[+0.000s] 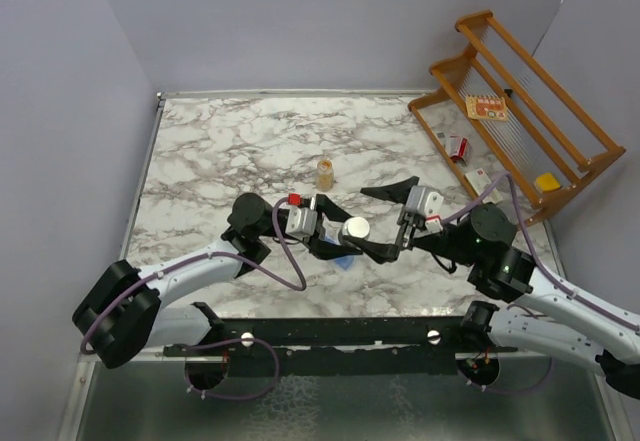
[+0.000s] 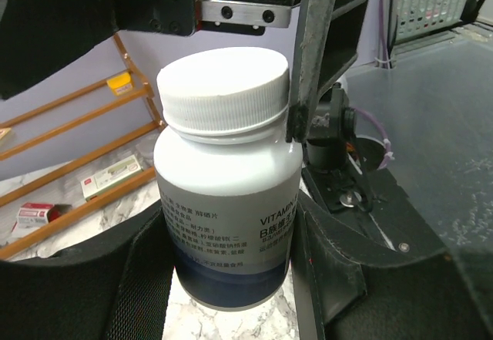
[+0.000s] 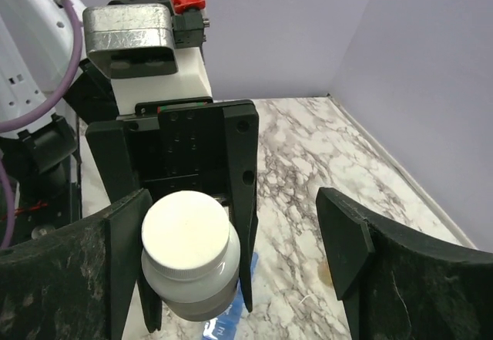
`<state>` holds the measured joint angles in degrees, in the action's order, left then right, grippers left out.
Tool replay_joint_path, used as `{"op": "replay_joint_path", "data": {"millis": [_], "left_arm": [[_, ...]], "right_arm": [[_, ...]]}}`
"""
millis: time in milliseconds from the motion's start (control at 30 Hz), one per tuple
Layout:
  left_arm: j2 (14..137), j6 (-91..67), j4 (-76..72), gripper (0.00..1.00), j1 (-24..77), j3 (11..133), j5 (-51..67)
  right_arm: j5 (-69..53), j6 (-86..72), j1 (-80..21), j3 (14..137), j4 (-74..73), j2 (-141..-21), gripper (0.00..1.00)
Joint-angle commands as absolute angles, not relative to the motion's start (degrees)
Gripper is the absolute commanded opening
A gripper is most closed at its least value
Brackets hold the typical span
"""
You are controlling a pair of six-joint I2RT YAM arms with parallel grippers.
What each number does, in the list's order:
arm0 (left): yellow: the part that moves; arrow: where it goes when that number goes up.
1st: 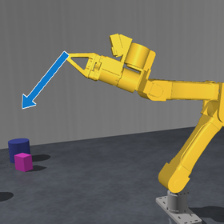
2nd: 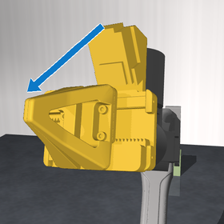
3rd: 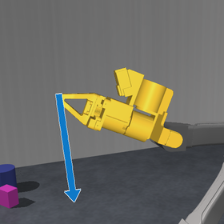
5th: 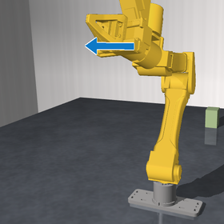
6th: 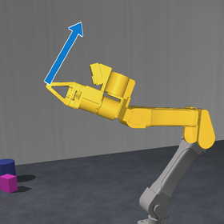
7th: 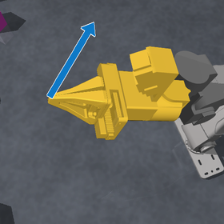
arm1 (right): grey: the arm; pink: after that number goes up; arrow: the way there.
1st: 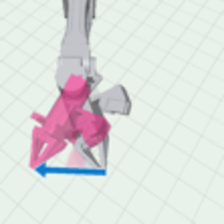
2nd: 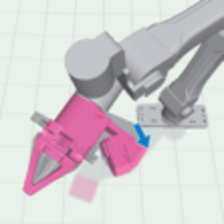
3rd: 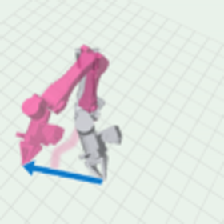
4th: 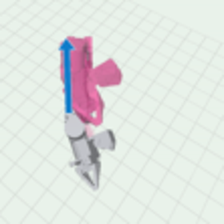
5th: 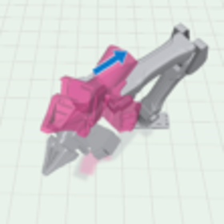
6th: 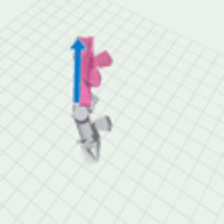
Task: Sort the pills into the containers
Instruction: Unscrew the lid of the pill bottle.
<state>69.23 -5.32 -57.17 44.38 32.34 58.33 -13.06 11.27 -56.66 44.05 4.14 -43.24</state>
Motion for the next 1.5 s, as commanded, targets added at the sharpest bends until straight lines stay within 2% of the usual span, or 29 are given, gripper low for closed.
{"op": "replay_joint_path", "data": {"millis": [0,233,467,633,800,1067,1233,1467], "left_arm": [[71.62,-4.10,-58.09,0.00,45.09,33.36,58.33],[73.66,-1.96,-57.54,0.00,45.09,33.94,46.13],[72.61,-0.01,-57.15,0.00,45.07,33.75,35.11],[71.68,1.67,-57.13,0.00,45.09,32.71,25.00],[71.72,2.03,-57.26,0.00,45.04,32.72,23.45],[70.98,2.02,-57.40,0.00,45.09,31.86,23.12],[70.75,1.94,-57.41,0.00,45.09,31.71,23.60],[70.69,1.75,-57.48,0.00,45.08,31.79,24.10]], "right_arm": [[-2.04,8.91,-56.15,43.09,14.17,-40.67,0.88],[-1.16,6.70,-56.15,44.04,14.75,-42.22,0.88],[7.95,3.74,-56.16,43.24,14.81,-44.00,0.89],[8.90,1.75,-56.16,40.77,17.00,-44.33,0.87],[9.82,-2.91,-56.13,38.32,22.54,-45.71,0.79],[11.26,-4.36,-56.10,37.09,28.31,-49.11,0.78],[13.13,-3.67,-56.16,36.38,32.67,-49.98,0.73],[14.24,-2.95,-56.15,37.53,33.66,-52.64,0.73]]}}
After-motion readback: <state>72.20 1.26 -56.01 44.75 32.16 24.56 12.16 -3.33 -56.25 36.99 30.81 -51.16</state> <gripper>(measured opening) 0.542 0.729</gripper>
